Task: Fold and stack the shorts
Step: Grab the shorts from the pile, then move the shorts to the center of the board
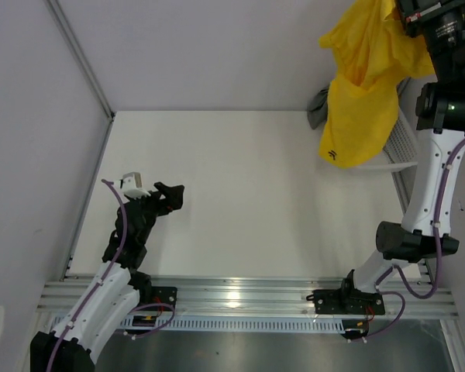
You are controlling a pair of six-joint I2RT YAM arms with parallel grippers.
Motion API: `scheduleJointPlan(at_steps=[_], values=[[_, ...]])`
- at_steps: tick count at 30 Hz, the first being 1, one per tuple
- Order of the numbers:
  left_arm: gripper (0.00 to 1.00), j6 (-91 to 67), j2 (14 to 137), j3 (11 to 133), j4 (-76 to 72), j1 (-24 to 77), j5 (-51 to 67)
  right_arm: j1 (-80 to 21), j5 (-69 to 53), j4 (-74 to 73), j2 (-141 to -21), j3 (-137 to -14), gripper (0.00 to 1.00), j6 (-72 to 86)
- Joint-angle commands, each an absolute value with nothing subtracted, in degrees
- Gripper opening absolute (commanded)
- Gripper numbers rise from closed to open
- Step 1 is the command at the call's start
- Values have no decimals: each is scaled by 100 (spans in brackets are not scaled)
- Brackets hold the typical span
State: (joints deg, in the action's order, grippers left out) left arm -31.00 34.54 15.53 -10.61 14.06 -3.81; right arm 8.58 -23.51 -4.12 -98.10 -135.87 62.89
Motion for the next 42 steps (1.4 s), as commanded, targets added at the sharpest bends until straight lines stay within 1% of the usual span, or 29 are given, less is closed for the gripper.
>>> scheduleJointPlan(at_steps=[1,2,5,7,11,12,15,17,18,22,23,25,26,29,30,32,37,39,40,41,42], values=[[94,-3015,3296,1564,-1143,1380,-387,537,-3690,89,-9265,-13509,0,7207],[94,-3023,3278,1573,-1116,1380,-422,423,-3892,-217,-9177,-13500,0,7198],[94,-3050,3121,1556,-1029,1380,-545,-209,-4165,-316,-8713,-13133,0,7224],[94,-3067,2963,1547,-985,1380,-597,-744,-4166,-430,-8474,-12588,0,7137],[96,-3225,2646,1538,-836,1380,-519,-1395,-4087,-1027,-7886,-11630,0,6689],[96,-3347,2567,1660,-757,1380,-405,-1450,-4052,-1141,-7814,-11263,0,6454],[96,-3506,2233,1906,-424,1380,-141,-1556,-3815,-1686,-7560,-10725,0,5856],[98,-3647,1875,2204,-55,1371,-193,-1556,-3674,-1906,-7497,-10188,0,5644],[99,-3665,1742,2276,426,1371,-272,-1564,-3656,-2003,-7575,-10056,0,5521],[99,-3709,1213,2522,940,1371,-527,-1547,-3525,-2487,-7892,-9310,1,4739],[99,-3709,1195,2592,993,1371,-527,-1538,-3316,-2409,-7919,-8733,3,4676],[99,-3709,1309,2602,1089,1371,-484,-1477,-3156,-2189,-7971,-8141,7,4571],[99,-3700,1388,2610,1107,1371,-379,-1468,-2955,-2084,-8006,-7712,16,4431],[99,-3700,1696,2549,959,1371,-159,-1459,-2568,-2004,-8112,-7322,37,4019],[99,-3665,1783,2462,871,1371,120,-1459,-2253,-2030,-8130,-7208,43,3904],[99,-3648,2029,2400,591,1380,386,-1468,-1848,-2152,-8217,-7163,43,3623],[99,-3516,2705,2127,185,1380,922,-1459,-1591,-2066,-8393,-6961,45,3305],[99,-3498,2934,2065,35,1380,940,-1450,-1530,-2030,-8481,-6926,54,3226],[99,-3498,3075,2057,35,1380,862,-1459,-1399,-1961,-8481,-6856,54,3217],[99,-3498,3398,2100,26,1380,827,-1433,-1397,-1882,-8490,-6812,52,3191],[99,-3498,3575,2127,-130,1380,817,-1424,-1363,-1855,-8516,-6803,53,3156]])
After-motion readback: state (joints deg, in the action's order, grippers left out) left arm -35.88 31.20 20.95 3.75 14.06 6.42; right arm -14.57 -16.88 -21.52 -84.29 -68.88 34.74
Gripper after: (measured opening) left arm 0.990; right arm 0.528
